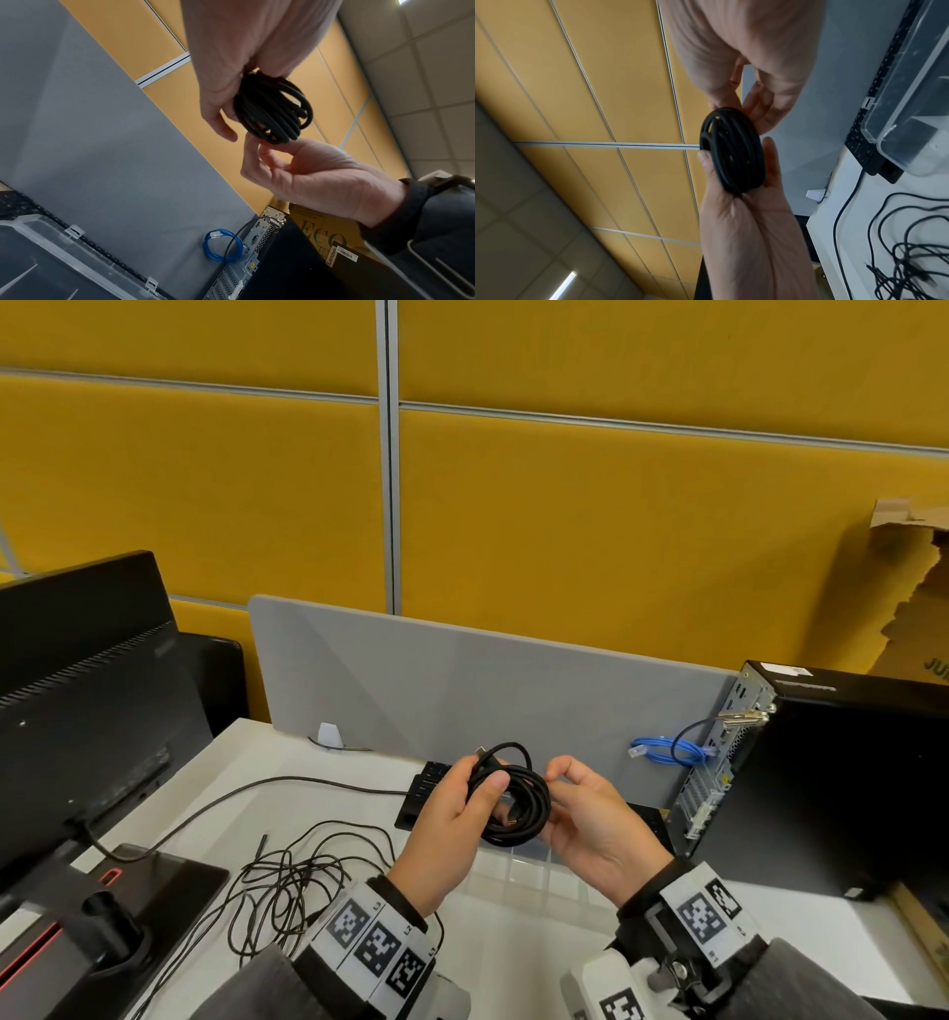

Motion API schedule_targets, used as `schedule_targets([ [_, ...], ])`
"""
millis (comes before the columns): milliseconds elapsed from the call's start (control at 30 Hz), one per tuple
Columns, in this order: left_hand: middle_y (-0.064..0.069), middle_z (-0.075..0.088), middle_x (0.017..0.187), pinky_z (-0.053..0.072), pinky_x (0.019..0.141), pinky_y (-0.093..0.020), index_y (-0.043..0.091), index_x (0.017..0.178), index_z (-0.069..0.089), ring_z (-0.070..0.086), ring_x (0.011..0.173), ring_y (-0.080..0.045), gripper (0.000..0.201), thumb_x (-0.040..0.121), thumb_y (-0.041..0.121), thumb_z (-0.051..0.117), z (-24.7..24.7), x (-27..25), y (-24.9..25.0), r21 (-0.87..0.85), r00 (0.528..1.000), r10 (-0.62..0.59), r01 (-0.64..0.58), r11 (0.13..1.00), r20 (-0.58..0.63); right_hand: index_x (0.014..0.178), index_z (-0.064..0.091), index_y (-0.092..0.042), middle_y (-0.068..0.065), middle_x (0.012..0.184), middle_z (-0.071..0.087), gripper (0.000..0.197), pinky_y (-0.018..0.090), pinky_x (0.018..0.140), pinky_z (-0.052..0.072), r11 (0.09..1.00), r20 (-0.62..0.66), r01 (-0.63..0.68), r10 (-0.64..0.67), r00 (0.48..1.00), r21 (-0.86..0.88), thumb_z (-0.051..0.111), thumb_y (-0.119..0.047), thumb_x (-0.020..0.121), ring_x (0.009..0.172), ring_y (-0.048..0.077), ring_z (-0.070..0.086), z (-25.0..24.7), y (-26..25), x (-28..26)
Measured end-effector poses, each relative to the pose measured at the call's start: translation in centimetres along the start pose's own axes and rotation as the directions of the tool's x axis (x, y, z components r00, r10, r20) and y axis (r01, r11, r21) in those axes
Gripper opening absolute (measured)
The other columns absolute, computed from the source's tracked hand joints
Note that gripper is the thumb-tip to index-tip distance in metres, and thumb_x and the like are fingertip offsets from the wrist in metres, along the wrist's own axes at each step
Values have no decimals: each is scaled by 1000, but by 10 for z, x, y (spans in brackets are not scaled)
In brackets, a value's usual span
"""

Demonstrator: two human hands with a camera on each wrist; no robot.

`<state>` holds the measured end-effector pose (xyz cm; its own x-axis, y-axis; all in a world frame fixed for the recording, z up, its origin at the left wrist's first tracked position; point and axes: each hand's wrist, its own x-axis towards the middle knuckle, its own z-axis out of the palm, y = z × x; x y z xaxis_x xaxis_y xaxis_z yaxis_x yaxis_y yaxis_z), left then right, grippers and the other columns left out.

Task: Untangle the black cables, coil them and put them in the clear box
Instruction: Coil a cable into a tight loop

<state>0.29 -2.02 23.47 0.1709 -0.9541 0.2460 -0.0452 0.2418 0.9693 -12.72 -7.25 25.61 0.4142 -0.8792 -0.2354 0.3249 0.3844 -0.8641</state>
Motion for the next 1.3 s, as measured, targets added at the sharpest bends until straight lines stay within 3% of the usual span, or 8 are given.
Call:
schedule_targets([
  [267,-7,68,96,51,79,-23,10,107,60,64,83,-9,20,96,17,45,1,-1,2,-44,999,-28,29,999,23,96,58,-9,13,76,68,19,29,54,53,999,11,-40,40,999,-23,50,6,88,68,22,66,1,-3,-15],
  [600,-12,67,103,52,82,-26,5,109,58,64,98,-18,21,95,14,46,-2,-1,-1,-172,994,-109,113,979,32,116,49,-27,20,91,67,31,35,86,55,833,186,269,-202,962,-483,61,-24,87,92,26,67,0,-10,-32],
  [733,-16,66,108,53,86,-33,7,111,58,64,103,-23,22,96,17,46,-3,0,-7,-176,986,-168,169,970,21,103,52,-30,-5,97,67,37,17,74,48,542,326,407,-244,913,-735,76,-24,75,86,2,64,5,-5,-37],
  [833,-14,67,105,54,81,-31,6,108,58,64,102,-24,22,97,18,44,-4,0,-8,-183,982,-187,184,966,4,98,57,-37,-20,101,62,24,16,82,43,264,350,447,-343,872,-855,69,-41,78,97,-2,55,6,5,-34],
  [967,-15,68,104,54,83,-34,6,108,59,65,99,-25,20,96,16,46,-7,2,-8,-175,984,-174,165,971,-38,104,63,-38,-15,107,61,34,27,80,47,-219,410,346,-470,782,-912,45,-58,81,97,10,55,11,15,-34],
  [1067,-11,68,103,53,80,-28,9,108,59,66,97,-20,19,95,17,47,-5,2,-11,-134,988,-139,129,983,-69,87,67,-28,-6,88,64,34,28,60,49,-407,444,257,-478,758,-876,47,-54,79,79,16,60,20,18,-35],
  [1133,-8,69,100,52,78,-26,13,107,59,66,95,-17,17,95,18,48,-4,2,-12,-101,989,-110,100,990,-97,84,63,-24,-3,91,60,23,29,62,48,-399,455,282,-455,766,-873,62,-46,77,84,18,59,24,15,-33],
  [1300,-5,65,100,50,86,-31,14,106,55,62,97,-16,13,93,16,52,-10,7,-12,34,990,7,-2,999,-140,82,64,-21,-15,110,49,10,14,84,39,42,391,451,-433,812,-891,71,-28,80,100,3,51,19,5,-26],
])
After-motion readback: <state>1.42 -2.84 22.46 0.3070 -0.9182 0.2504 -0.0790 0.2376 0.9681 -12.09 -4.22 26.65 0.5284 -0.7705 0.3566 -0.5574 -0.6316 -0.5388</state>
